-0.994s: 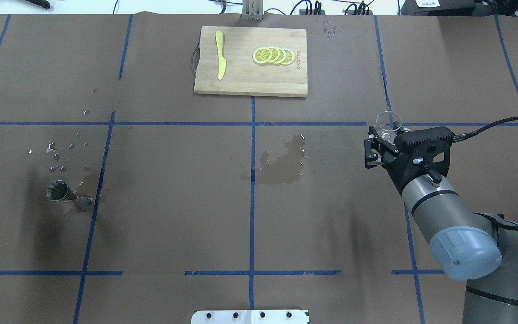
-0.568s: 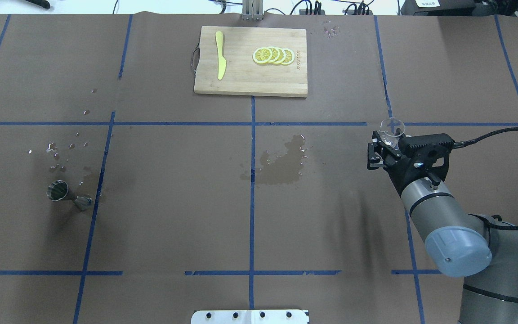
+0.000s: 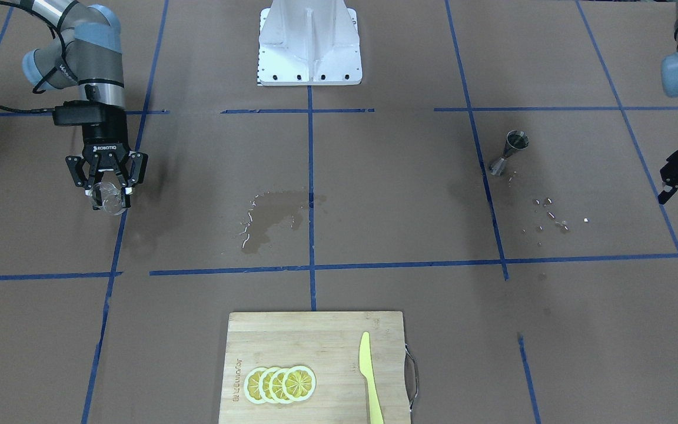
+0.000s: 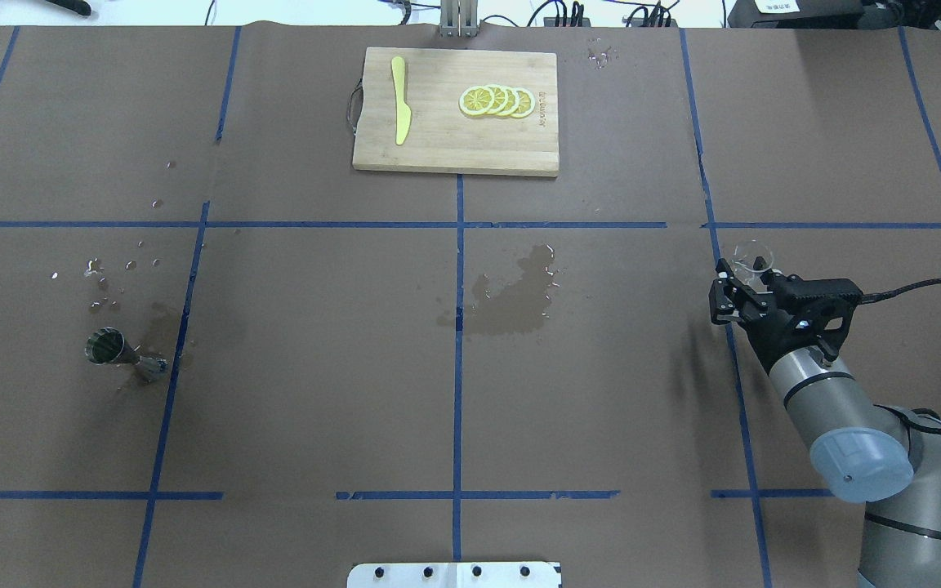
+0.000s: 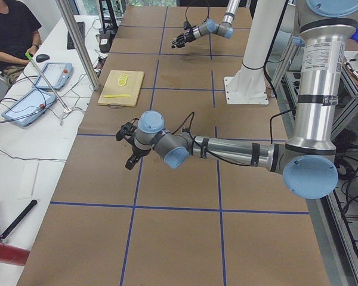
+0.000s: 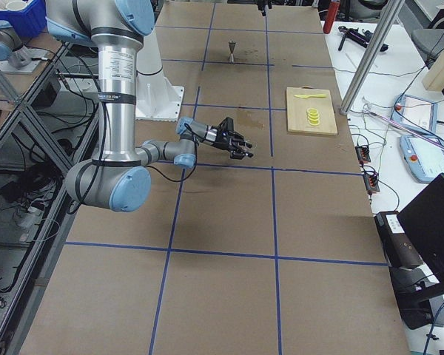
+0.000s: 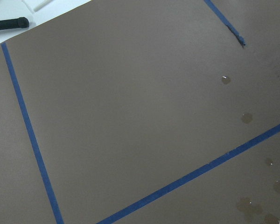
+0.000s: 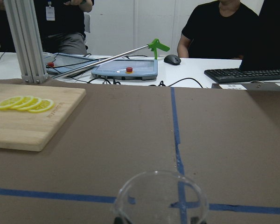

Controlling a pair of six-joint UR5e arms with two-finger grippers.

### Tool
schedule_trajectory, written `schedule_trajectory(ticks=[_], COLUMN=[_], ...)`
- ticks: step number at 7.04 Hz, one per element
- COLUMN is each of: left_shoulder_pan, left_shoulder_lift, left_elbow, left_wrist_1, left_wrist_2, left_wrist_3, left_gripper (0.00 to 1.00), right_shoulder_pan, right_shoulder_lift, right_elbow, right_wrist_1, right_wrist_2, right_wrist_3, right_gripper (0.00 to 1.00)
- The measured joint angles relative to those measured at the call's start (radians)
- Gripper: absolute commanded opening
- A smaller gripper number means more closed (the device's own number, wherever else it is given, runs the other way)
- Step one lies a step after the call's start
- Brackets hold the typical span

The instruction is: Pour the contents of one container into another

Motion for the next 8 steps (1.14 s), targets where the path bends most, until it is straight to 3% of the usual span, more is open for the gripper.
schedule_trajectory(ticks=[5,8], left_shoulder_pan=[-0.005,-0.005], left_shoulder_lift=[0.01,0.011], left_elbow=[-0.023,-0.03], left_wrist_1=[0.008,0.007], left_wrist_2=[-0.005,-0.006], left_wrist_3=[-0.007,-0.007], left_gripper=[1.0,1.0], right_shoulder_pan=[-0.103,-0.135], right_shoulder_lift=[-0.008,-0.022], right_elbow=[-0.066,-0.072], right_wrist_1=[0.051,0.052], right_wrist_2=[-0.12,-0.132], right_wrist_3=[0.003,0.044], right_gripper=[0.0,0.0])
